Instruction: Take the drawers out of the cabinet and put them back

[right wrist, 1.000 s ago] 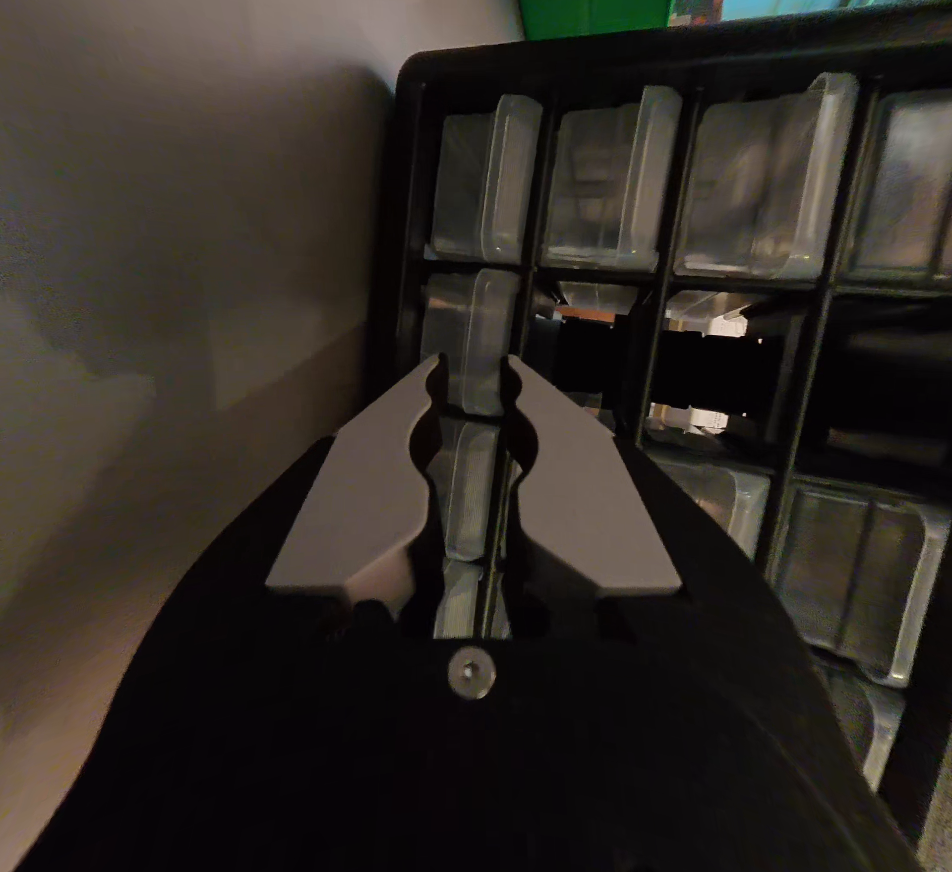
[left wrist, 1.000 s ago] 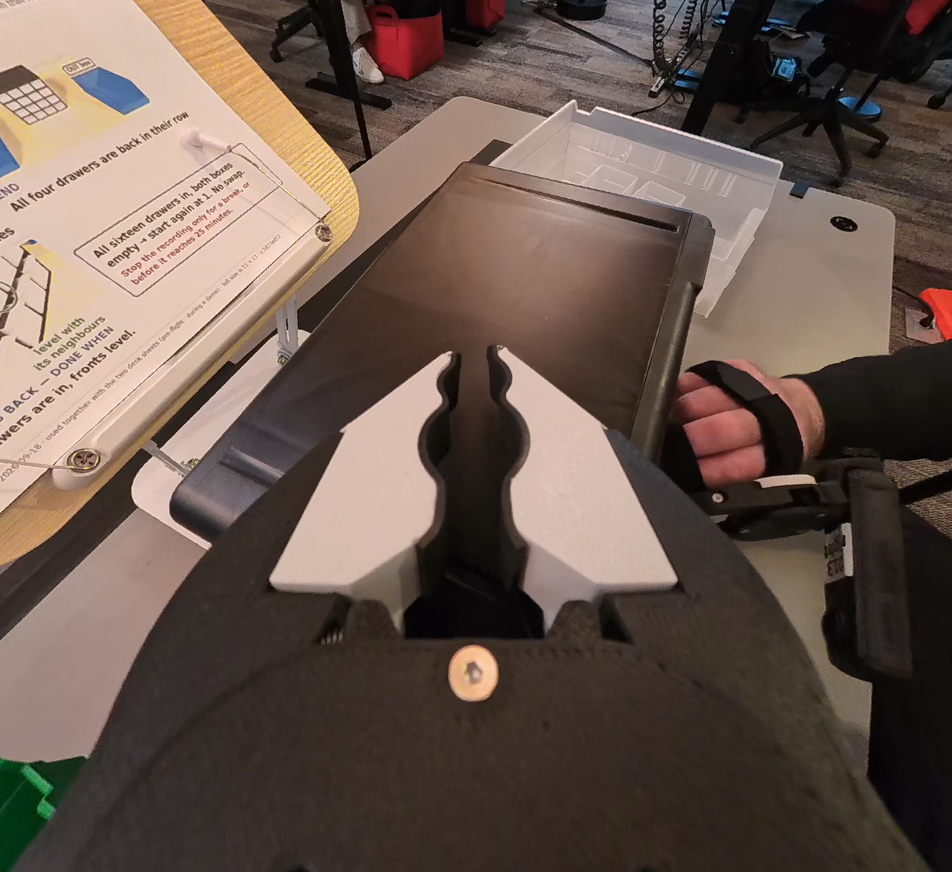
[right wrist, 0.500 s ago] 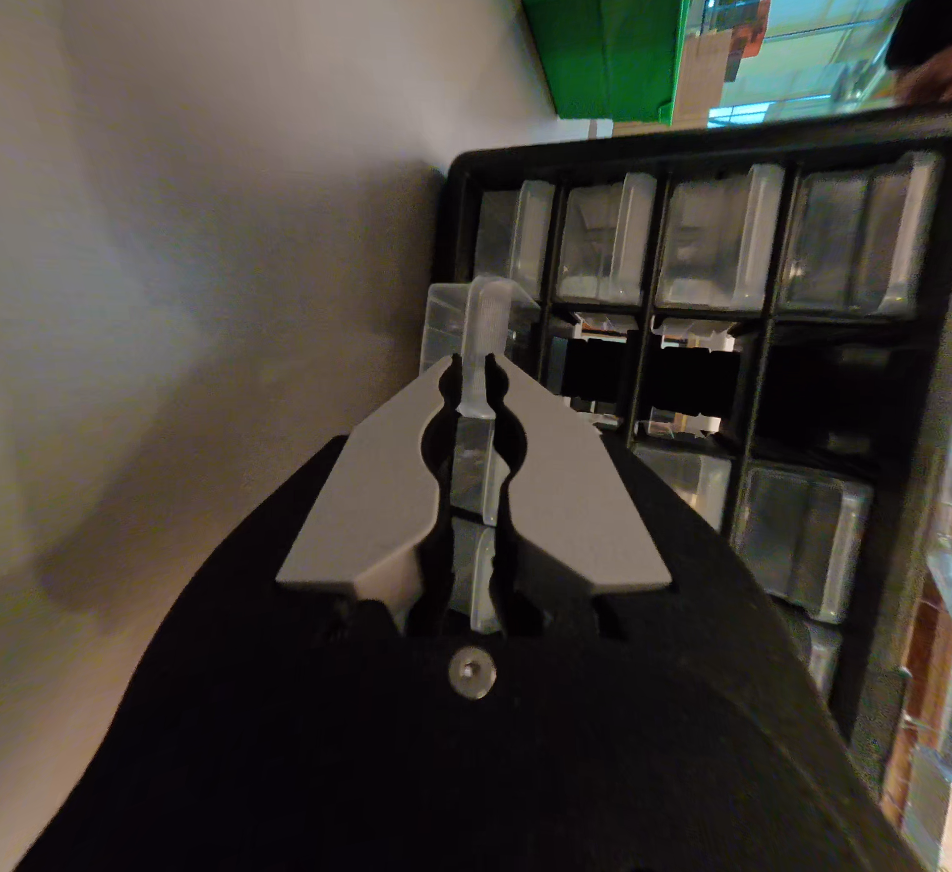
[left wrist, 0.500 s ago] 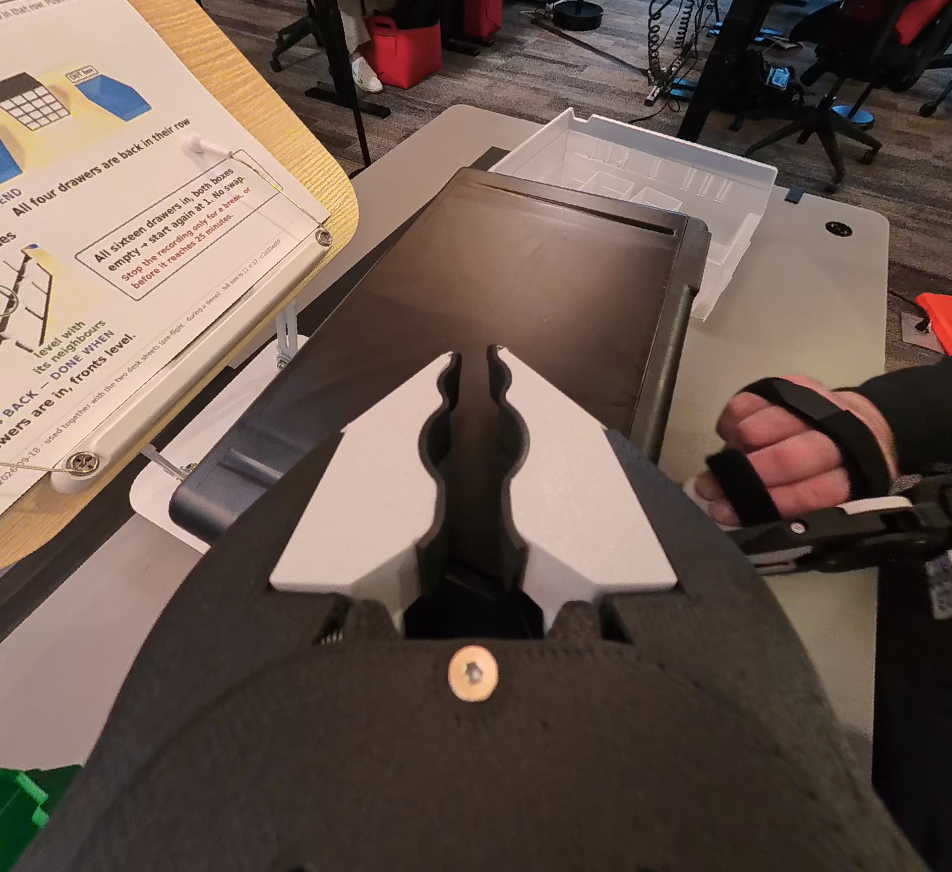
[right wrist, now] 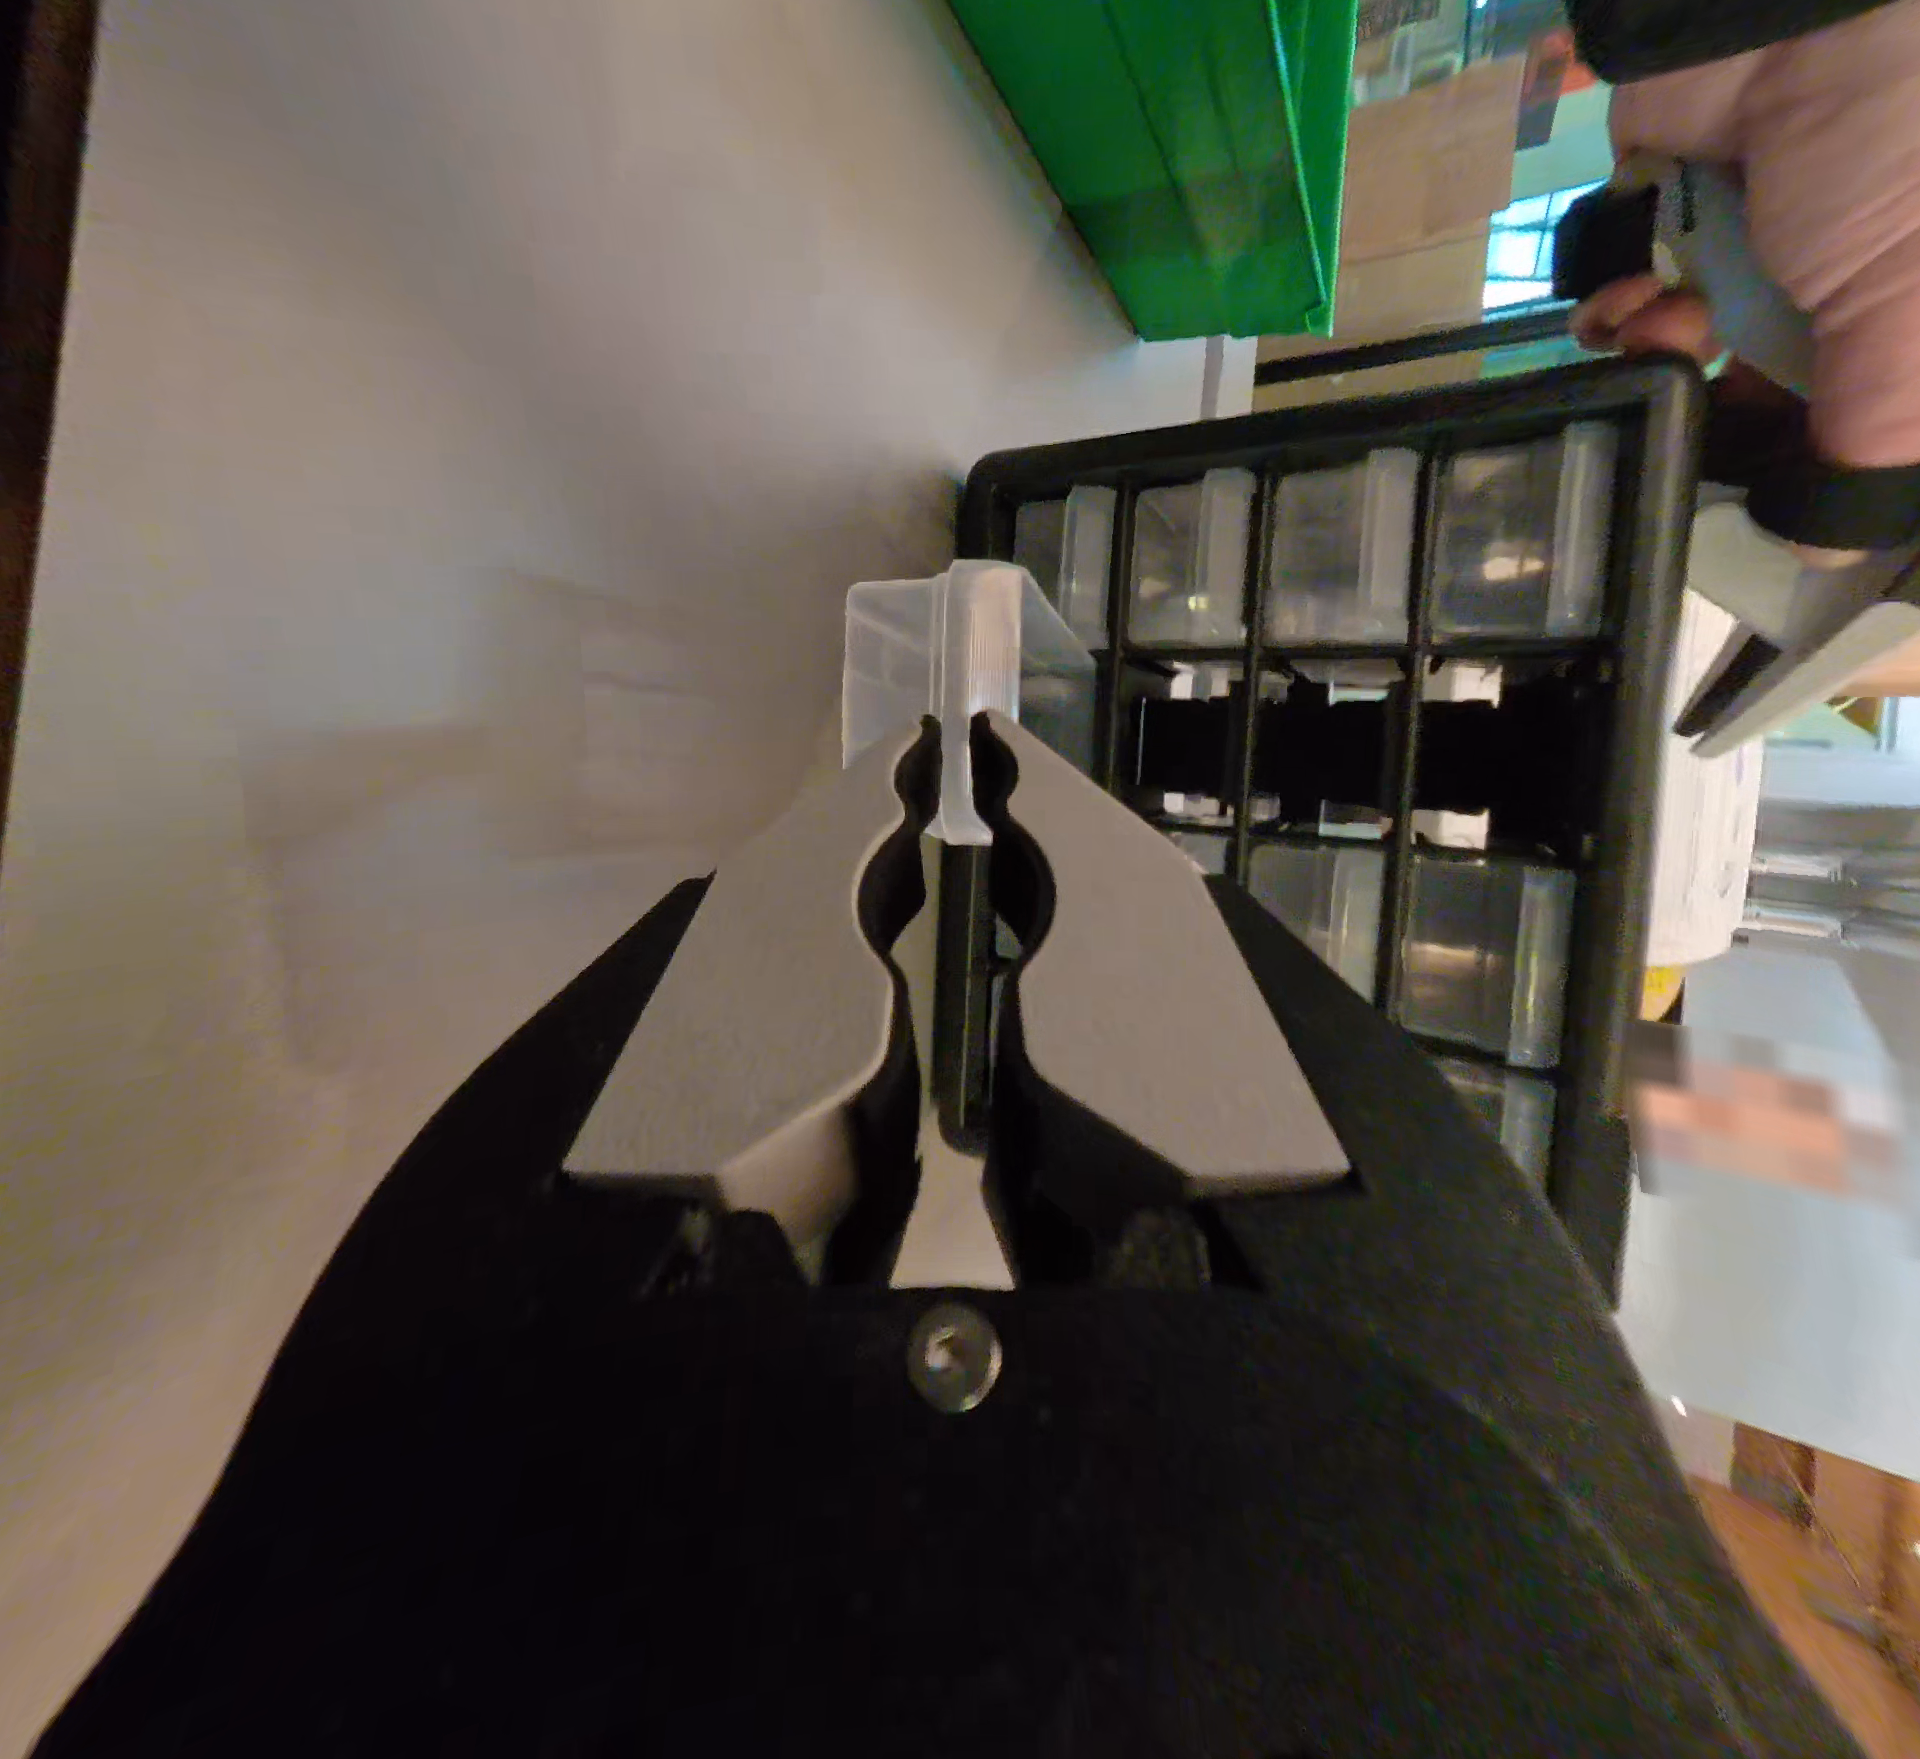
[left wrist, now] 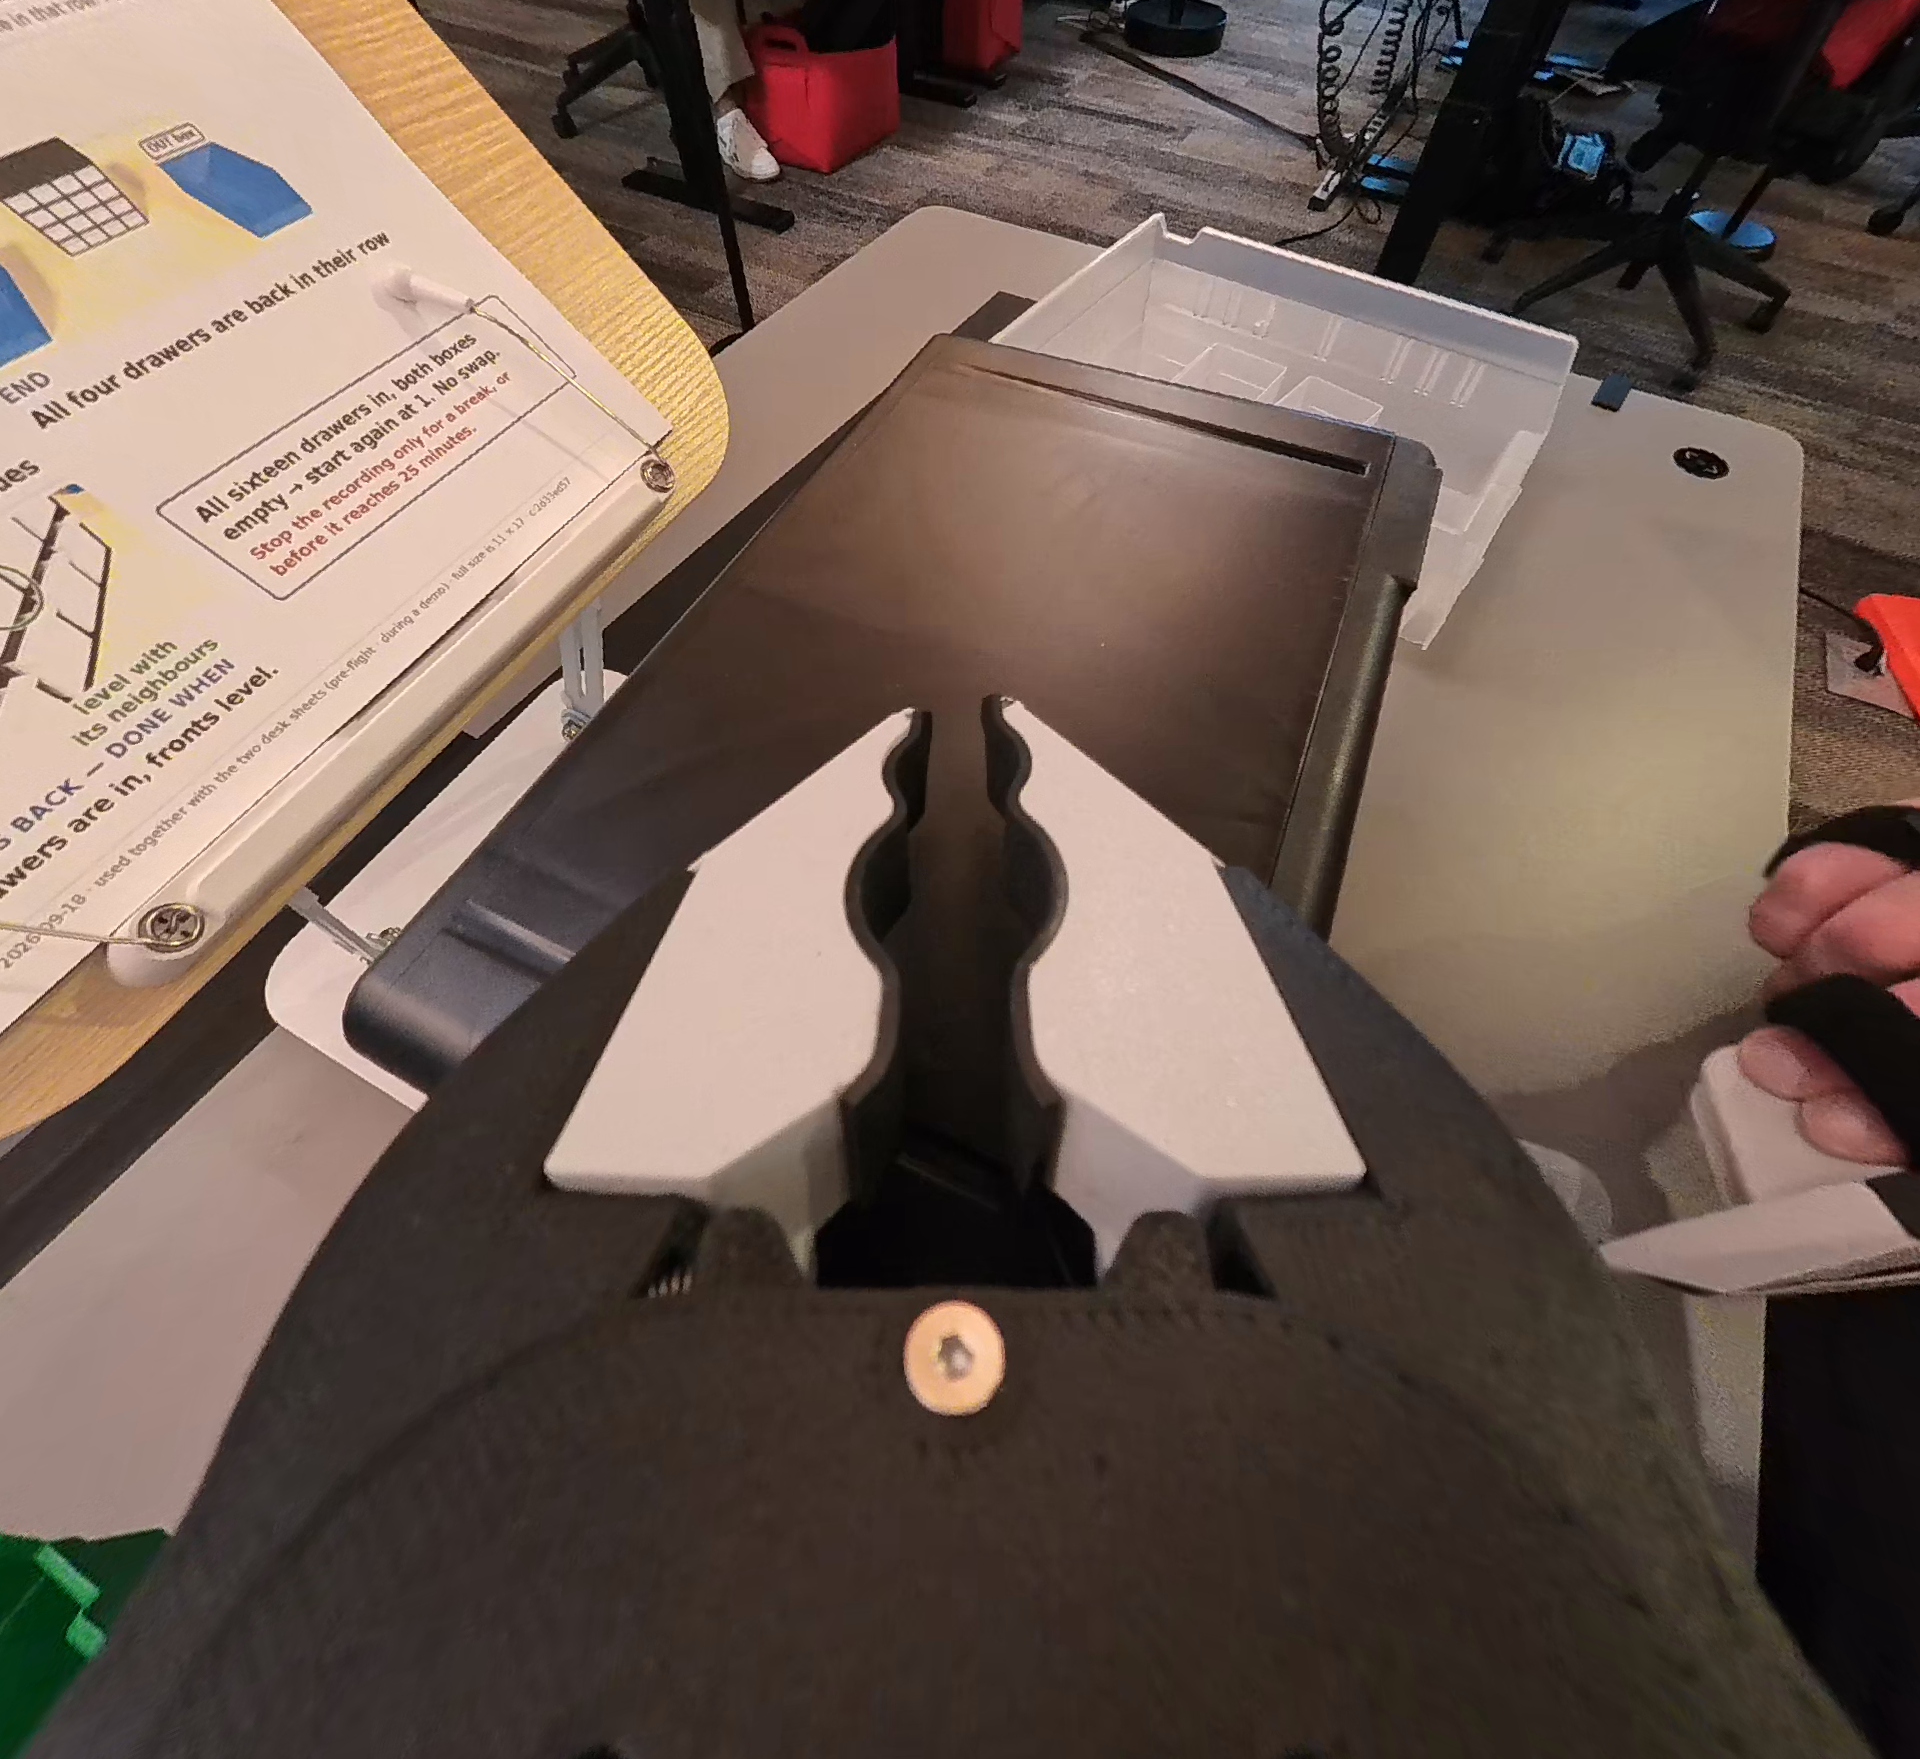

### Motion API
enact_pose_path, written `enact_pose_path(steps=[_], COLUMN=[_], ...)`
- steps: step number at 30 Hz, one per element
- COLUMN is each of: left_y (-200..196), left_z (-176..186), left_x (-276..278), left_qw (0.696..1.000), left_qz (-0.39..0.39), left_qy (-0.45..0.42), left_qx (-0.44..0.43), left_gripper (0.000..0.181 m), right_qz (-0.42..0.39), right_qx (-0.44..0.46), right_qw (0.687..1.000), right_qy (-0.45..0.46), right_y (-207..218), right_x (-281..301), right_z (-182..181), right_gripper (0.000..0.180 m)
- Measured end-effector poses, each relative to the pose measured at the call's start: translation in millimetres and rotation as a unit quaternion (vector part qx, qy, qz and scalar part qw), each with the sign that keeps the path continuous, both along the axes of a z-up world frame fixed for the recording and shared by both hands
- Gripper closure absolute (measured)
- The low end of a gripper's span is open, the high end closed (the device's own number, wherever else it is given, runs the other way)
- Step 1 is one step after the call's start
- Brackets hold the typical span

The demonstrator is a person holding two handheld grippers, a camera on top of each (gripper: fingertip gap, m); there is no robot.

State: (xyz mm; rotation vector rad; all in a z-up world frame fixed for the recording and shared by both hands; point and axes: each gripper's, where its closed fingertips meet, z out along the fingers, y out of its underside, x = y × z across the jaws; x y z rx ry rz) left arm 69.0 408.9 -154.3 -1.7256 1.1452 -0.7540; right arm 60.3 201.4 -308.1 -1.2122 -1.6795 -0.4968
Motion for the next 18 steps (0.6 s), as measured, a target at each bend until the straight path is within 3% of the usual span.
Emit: enact_pose_path(steps=[9,14,18], left_y=[0,0,0], left_z=[0,-1,0], left_x=[0,0,0], left_qw=[1.000,1.000,1.000], left_qz=[0.001,0.000,0.000], left_qy=[0.002,0.005,0.001], left_qx=[-0.001,-0.001,0.000], left_gripper=[0.171,0.171,0.171], right_qz=[-0.007,-0.021,-0.017], right_qx=[-0.074,-0.123,-0.235], right_qw=[0.997,0.992,0.971], right_qy=[0.001,-0.015,-0.031], right_y=[4,-14,-39], right_x=[2,-14,-29], right_z=[25,8,-26], right_gripper=[0.177,0.175,0.148])
